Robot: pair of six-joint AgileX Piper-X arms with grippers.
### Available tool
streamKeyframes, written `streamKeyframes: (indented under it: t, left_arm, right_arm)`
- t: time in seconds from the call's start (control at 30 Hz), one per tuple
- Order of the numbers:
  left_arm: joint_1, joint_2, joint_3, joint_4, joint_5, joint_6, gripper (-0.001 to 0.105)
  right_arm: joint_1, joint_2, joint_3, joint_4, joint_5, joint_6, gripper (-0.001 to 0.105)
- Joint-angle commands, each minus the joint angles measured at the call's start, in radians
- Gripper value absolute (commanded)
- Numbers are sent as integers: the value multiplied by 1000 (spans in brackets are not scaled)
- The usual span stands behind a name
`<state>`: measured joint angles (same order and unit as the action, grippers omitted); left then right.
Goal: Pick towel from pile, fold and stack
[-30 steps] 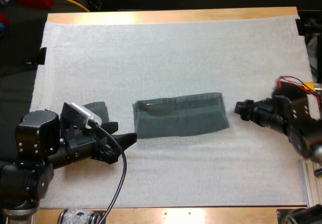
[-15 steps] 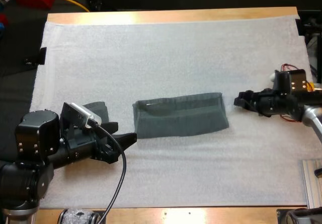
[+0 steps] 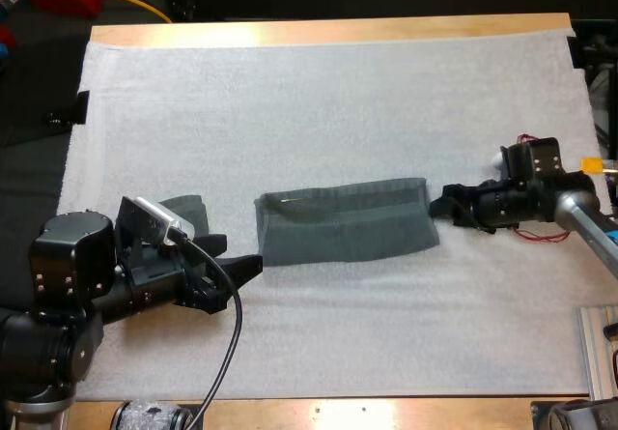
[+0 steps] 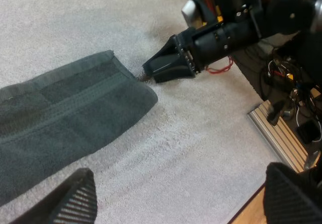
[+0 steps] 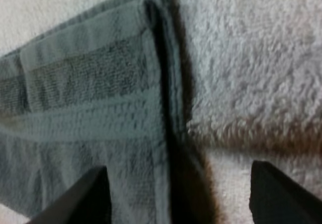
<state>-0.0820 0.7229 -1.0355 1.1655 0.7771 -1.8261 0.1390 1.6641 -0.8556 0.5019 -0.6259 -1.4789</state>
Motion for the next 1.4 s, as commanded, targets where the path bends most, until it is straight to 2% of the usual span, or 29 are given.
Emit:
streamKeyframes:
  t: [0.0,0.3,0.67,1.1,1.17,1.2,1.27,1.37]
  left_arm:
    - [1,-4,-5,-12,13,-7,66]
    - [1,-4,-5,-12,13,-8,66]
    - [1,-4,-5,3,13,-8,66]
    - [1,-4,-5,34,13,-6,66]
    - [1,-4,-3,34,13,-6,66]
    - [1,-4,-3,36,13,-6,66]
    - [1,-4,-3,36,13,-6,66]
    - [1,-4,-3,36,13,-6,66]
  right_arm:
    - [5,5,-8,-11,-18,-1,58]
    - [51,65,-8,-28,-38,26,58]
    - [157,93,-8,-116,-38,135,58]
    - [160,96,-8,-122,-37,175,55]
    - [160,96,-8,-122,-25,175,45]
    - [160,96,-8,-122,-19,178,38]
    - [160,96,-8,-122,6,194,18]
    - [160,96,-8,-122,26,202,0]
